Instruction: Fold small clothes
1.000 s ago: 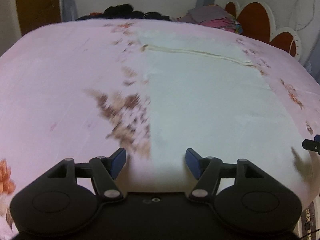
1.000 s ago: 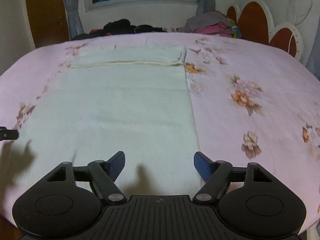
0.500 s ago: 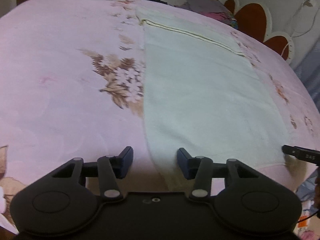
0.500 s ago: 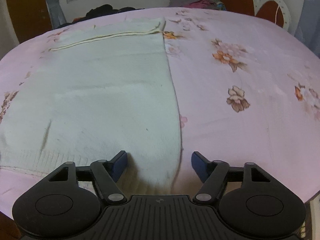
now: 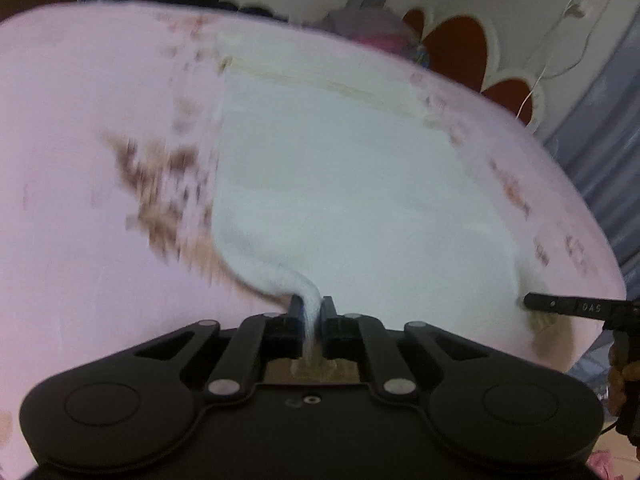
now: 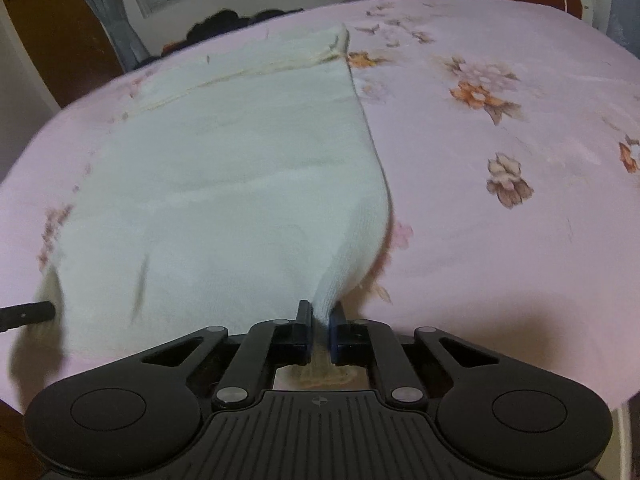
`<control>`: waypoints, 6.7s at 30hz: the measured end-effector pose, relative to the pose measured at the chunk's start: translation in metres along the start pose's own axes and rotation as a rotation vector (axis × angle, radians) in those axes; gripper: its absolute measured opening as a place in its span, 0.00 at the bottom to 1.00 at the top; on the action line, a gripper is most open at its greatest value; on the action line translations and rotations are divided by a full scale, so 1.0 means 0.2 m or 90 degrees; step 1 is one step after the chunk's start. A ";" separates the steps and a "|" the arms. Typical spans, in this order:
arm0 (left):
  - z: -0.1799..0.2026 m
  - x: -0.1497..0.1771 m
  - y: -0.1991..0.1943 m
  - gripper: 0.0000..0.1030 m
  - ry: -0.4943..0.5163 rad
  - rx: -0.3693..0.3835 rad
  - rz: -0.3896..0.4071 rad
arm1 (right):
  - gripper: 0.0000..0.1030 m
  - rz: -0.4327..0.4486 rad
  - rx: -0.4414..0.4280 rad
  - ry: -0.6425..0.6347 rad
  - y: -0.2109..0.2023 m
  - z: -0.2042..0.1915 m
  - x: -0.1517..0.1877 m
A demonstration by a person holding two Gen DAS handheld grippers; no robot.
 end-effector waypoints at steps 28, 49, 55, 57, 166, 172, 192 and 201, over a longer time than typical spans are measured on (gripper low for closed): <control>-0.34 -1.28 0.63 0.07 -0.076 -0.051 0.161 | 0.07 0.140 -0.089 0.086 0.66 -0.14 -1.43; -0.53 -1.55 1.05 0.43 -0.114 -0.151 0.118 | 0.34 0.129 -0.050 0.154 1.14 -0.05 -1.80; -0.53 -1.53 1.08 0.44 -0.070 -0.149 0.091 | 0.66 0.152 -0.036 0.096 1.13 -0.06 -1.83; -0.53 -1.50 1.11 0.44 -0.059 -0.148 0.076 | 0.65 0.140 -0.021 0.064 1.16 -0.08 -1.81; -0.30 -1.23 1.07 0.29 0.043 -0.168 0.022 | 0.32 0.090 0.009 -0.164 1.21 -0.54 -1.26; -0.33 -1.18 1.02 0.30 0.051 -0.153 0.023 | 0.32 0.080 0.031 -0.159 1.18 -0.56 -1.21; -0.28 -0.98 0.83 0.47 0.049 -0.102 -0.020 | 0.33 0.067 0.061 -0.138 1.03 -0.60 -0.98; -0.28 -0.84 0.70 0.60 -0.019 -0.054 -0.044 | 0.34 0.057 0.058 -0.146 0.98 -0.59 -0.87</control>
Point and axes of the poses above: each gripper's, at about its wrist camera, not at the fingertips, and y roughly the way its jaws point, z to its right, x to its underside, the point moved 2 cm from there along y, roughly the way its jaws point, and after that the axes turned 7 degrees about y, right-handed, at the moved point
